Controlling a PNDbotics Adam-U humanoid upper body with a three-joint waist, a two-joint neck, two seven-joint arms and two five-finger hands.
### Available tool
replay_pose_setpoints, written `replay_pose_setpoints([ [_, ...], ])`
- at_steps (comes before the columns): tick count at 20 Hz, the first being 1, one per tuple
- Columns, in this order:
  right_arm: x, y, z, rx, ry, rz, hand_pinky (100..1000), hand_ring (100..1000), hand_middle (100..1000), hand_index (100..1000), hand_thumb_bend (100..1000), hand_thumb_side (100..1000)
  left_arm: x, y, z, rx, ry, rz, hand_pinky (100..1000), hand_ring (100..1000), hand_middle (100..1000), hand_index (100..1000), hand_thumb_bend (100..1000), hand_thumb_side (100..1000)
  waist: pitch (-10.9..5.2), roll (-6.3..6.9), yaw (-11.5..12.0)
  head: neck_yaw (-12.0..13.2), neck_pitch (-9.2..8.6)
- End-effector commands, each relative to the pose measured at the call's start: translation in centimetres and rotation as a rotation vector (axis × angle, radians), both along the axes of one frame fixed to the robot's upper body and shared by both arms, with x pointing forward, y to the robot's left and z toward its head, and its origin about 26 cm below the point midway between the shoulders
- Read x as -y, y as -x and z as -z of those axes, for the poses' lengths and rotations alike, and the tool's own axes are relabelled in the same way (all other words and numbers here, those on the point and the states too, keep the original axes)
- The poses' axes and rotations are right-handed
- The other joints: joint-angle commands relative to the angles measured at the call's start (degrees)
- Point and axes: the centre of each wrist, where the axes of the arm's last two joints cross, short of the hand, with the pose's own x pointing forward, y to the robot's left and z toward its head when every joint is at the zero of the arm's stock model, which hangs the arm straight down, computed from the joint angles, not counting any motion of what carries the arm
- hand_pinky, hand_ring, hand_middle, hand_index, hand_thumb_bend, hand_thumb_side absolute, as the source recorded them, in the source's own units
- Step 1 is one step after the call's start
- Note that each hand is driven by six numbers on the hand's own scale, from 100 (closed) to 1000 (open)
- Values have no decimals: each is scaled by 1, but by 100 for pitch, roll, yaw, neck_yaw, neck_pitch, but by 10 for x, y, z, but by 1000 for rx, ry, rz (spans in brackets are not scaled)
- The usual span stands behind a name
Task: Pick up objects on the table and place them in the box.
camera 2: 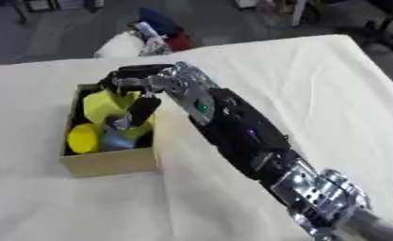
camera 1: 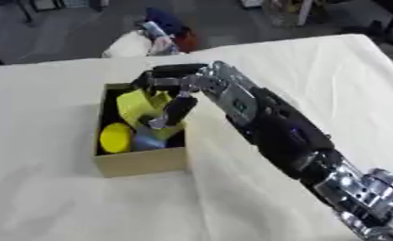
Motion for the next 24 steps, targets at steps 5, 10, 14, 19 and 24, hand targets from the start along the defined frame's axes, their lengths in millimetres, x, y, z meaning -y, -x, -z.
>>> replay_pose_setpoints([
  [5, 26, -21, 4, 53, -22, 276, 782, 839, 851, 996, 101, 399, 1, 1, -9, 29, -5, 12, 785, 613, 614, 813, 738, 569, -172, -86, 34, -23, -48],
  [10, 40, -23, -7, 71, -24, 300, 821, 878, 920, 1000, 228, 423, 0, 1, -8, 25, -8, 10, 785, 613, 614, 814, 738, 569, -209, -100, 6, 10, -55],
  [14, 48, -20, -29, 90, -33, 248, 863, 921, 961, 1000, 319, 458, -1, 1, -7, 21, -11, 7, 786, 613, 614, 814, 739, 569, -246, -112, -25, 40, -44],
  [19, 57, -12, -64, 134, -98, 190, 912, 976, 995, 1000, 331, 463, -2, 1, -6, 17, -14, 3, 786, 613, 614, 814, 741, 568, -290, -123, -60, 70, -33],
  [24, 64, -1, -93, 218, -234, 182, 903, 965, 979, 1000, 289, 427, -4, 2, -3, 9, -14, -4, 787, 612, 614, 814, 740, 569, -329, -127, -123, 121, -7],
])
